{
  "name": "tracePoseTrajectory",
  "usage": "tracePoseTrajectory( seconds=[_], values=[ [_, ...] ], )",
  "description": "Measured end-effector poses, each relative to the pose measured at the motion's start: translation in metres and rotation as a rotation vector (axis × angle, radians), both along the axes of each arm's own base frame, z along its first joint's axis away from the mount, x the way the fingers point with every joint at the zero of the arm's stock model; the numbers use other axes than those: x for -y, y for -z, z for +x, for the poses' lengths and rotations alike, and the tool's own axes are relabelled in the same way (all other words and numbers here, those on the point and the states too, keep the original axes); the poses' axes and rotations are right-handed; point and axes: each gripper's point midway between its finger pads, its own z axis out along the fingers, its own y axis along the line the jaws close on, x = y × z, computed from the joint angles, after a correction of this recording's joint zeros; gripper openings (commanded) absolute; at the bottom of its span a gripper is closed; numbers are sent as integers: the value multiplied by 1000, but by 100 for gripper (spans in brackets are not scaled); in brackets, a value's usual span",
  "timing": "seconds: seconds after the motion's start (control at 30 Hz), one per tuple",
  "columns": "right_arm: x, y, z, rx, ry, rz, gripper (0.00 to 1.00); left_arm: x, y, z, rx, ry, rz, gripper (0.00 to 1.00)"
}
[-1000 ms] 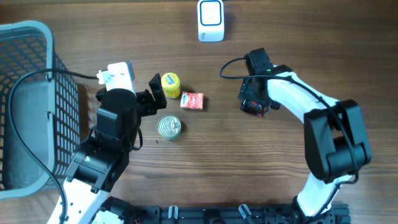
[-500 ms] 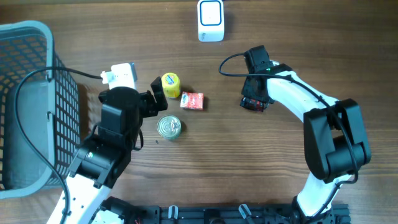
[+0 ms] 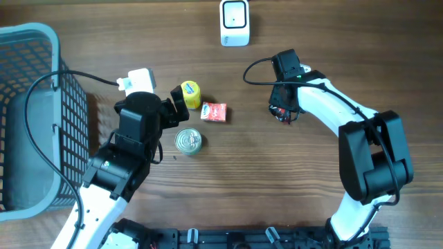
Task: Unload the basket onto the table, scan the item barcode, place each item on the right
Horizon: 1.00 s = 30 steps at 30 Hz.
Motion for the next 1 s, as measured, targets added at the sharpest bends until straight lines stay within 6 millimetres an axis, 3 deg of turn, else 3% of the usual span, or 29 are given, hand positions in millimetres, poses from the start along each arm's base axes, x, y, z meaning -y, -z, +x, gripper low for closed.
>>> tracePoseTrajectory(
  seconds=[0.3, 0.57, 0.6, 0.67, 0.83, 1.0],
  values=[
    [0, -5, 1, 6, -28, -9, 8, 1, 0, 0, -2, 7, -5, 100],
    [0, -57, 11, 131, -79, -6, 9, 4, 9, 3, -30, 13, -2, 100],
    [0, -65, 11, 149, -83, -3, 15, 5, 12, 4, -37, 12, -1, 100],
    [0, -76, 12, 175, -90, 1, 36, 6, 16, 6, -50, 8, -2, 100],
    [1, -81, 9, 176, -77, 6, 39, 8, 24, 10, -68, -1, -7, 100],
    [5, -74, 4, 164, 90, 47, 41, 8, 22, 12, -59, -5, -16, 100]
  ],
)
